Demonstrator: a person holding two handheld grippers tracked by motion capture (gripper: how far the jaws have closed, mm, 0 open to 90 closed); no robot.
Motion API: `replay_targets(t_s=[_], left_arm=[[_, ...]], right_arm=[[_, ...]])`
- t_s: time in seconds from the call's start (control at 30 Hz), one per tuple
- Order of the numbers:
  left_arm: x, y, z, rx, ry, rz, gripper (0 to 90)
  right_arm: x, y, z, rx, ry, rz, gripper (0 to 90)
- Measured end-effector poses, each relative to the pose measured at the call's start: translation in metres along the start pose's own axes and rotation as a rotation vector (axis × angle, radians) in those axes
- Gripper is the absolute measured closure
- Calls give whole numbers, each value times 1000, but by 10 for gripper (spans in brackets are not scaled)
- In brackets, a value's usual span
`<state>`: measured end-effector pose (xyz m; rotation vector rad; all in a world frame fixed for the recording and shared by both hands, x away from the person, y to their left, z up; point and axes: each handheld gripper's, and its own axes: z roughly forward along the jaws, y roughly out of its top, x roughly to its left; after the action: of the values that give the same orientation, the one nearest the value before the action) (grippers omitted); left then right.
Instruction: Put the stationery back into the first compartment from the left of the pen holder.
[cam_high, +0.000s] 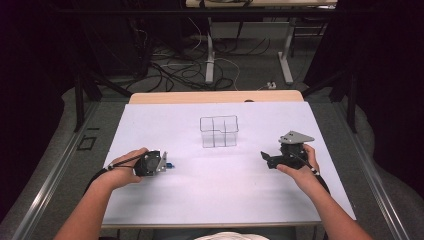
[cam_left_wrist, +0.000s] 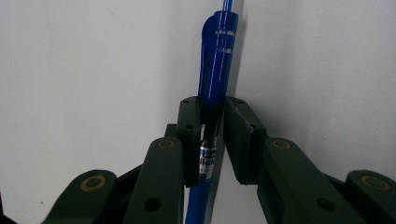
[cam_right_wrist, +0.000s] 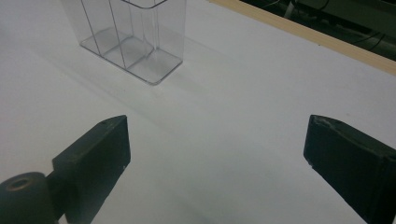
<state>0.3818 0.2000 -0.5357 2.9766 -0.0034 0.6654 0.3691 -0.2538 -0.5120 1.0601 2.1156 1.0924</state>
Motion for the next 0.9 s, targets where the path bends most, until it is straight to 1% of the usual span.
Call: replay_targets(t_s=[0.17, 0.33, 0.4, 0.43, 0.5, 0.67, 0.73, 0.8, 0.83, 0.9], left_arm=[[-2, 1, 0, 9, 22, 42, 777], [-3, 1, 0, 6, 17, 43, 783], [-3, 2, 0, 10, 24, 56, 786], [-4, 2, 0, 12, 16, 47, 787], [-3, 3, 0, 14, 17, 51, 788], [-2, 4, -1, 14, 15, 33, 792], [-2, 4, -2, 4, 12, 12, 792], [0, 4, -5, 1, 13, 8, 792], [-1, 4, -5, -6, 12, -7, 792], [0, 5, -9, -12, 9, -18, 792]], right_arm=[[1, 0, 1, -1, 1, 3, 66], [1, 0, 1, -2, 4, -4, 67], [1, 0, 1, -1, 3, 1, 67], [1, 0, 1, -1, 7, 1, 67], [1, 0, 1, -2, 4, 0, 67], [1, 0, 1, 2, 0, 0, 67], [1, 0, 1, 2, 0, 0, 67], [1, 0, 1, 1, 0, 1, 67], [1, 0, 1, 1, 0, 0, 67], [1, 0, 1, 3, 1, 3, 67]])
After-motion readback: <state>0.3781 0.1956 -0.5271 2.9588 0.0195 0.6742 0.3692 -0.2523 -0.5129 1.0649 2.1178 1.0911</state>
